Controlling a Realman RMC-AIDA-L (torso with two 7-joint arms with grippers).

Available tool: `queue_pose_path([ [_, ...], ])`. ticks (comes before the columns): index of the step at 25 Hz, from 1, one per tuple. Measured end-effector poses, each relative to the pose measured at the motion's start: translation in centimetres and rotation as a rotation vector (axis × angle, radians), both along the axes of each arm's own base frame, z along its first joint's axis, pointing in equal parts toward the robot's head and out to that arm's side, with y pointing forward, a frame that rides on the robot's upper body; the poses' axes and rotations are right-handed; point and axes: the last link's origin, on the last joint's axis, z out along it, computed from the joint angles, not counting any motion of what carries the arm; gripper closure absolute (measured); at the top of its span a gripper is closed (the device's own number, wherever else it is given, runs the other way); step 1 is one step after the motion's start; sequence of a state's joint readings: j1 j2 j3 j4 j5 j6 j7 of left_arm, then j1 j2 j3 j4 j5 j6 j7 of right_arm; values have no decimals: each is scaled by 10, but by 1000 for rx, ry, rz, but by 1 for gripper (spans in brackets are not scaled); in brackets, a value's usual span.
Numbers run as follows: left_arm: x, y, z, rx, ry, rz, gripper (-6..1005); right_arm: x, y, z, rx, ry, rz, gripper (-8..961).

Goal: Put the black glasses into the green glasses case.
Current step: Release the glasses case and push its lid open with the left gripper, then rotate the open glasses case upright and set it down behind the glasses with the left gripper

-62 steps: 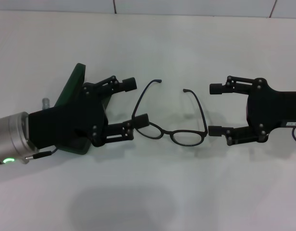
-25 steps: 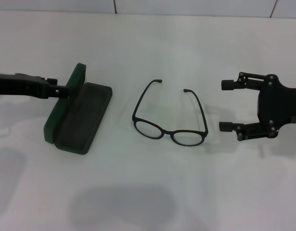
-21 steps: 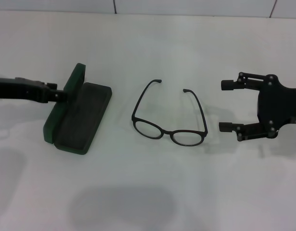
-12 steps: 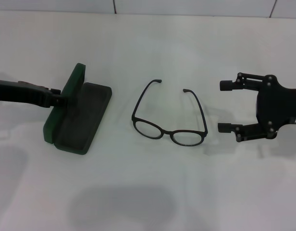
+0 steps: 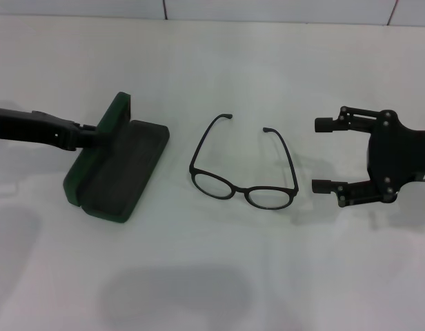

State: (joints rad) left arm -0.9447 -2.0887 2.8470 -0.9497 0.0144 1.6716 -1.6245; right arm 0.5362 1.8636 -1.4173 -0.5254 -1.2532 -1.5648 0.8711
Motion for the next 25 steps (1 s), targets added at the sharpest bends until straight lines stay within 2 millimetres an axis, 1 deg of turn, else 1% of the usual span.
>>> queue_pose_path([
  [7, -1, 2, 6, 6, 31, -6, 643, 2, -3, -1, 2, 3, -2, 95],
  [11, 2, 5, 12, 19, 69, -65, 721, 5, -5, 1, 15, 11, 2, 95],
  [14, 5, 7, 15, 13, 114, -155, 761, 6, -7, 4, 26, 30, 2, 95],
  [17, 8, 8, 13, -14, 166, -281, 793, 8, -9, 7, 34, 42, -4, 96],
  [19, 10, 7, 10, -38, 202, -393, 790, 10, -10, 7, 40, 46, -6, 97],
  [23, 17, 10, 0, -70, 217, -540, 785, 12, -12, 7, 44, 51, -13, 102],
  [25, 26, 14, -8, -87, 206, -617, 782, 14, -14, 8, 50, 58, -21, 104],
])
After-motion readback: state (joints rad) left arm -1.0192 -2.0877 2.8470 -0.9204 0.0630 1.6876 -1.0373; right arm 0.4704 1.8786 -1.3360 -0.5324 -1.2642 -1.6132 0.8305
